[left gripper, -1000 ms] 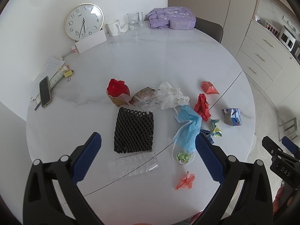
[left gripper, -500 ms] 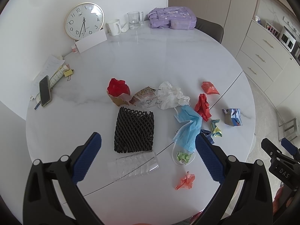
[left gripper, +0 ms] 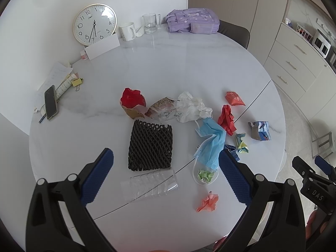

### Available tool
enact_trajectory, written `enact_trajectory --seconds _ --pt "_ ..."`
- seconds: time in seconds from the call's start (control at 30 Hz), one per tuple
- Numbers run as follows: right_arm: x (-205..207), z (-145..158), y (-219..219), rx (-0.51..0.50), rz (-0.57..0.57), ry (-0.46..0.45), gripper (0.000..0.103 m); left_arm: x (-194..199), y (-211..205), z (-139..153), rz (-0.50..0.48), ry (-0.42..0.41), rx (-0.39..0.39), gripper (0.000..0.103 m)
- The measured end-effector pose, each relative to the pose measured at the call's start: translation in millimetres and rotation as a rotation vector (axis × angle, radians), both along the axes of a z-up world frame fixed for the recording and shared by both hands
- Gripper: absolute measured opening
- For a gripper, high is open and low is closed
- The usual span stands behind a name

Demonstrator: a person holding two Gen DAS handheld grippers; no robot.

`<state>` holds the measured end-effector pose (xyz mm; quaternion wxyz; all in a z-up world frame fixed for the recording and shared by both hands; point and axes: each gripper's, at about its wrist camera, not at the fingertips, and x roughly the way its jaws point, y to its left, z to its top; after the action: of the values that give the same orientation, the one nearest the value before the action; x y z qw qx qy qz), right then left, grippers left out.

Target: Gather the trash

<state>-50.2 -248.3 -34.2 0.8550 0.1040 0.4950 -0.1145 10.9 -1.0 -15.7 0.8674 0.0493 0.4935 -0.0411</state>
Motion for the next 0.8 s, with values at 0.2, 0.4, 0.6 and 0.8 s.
enact_trajectory --seconds 0.2,0.4,0.6,0.8 --pt "-1.7 -0.3 0.0 0.003 0.000 0.000 0.101 -0.2 0.3 0.0 0.000 0.000 0.001 0.096" --pt "-1.3 0.6 0.3 0.004 0.003 0.010 0.101 -0.1 1.1 0.1 -0.001 -0.001 -0.001 0.096" --pt "-1.7 1.4 0.9 0.005 0.003 0.010 0.101 -1.9 2.2 1.4 0.000 -0.001 -0.003 0.096" --pt "-0.4 1.7 1.6 0.004 0.002 0.015 0.101 -2.3 2.5 1.4 0.003 -0.003 -0.003 0.096"
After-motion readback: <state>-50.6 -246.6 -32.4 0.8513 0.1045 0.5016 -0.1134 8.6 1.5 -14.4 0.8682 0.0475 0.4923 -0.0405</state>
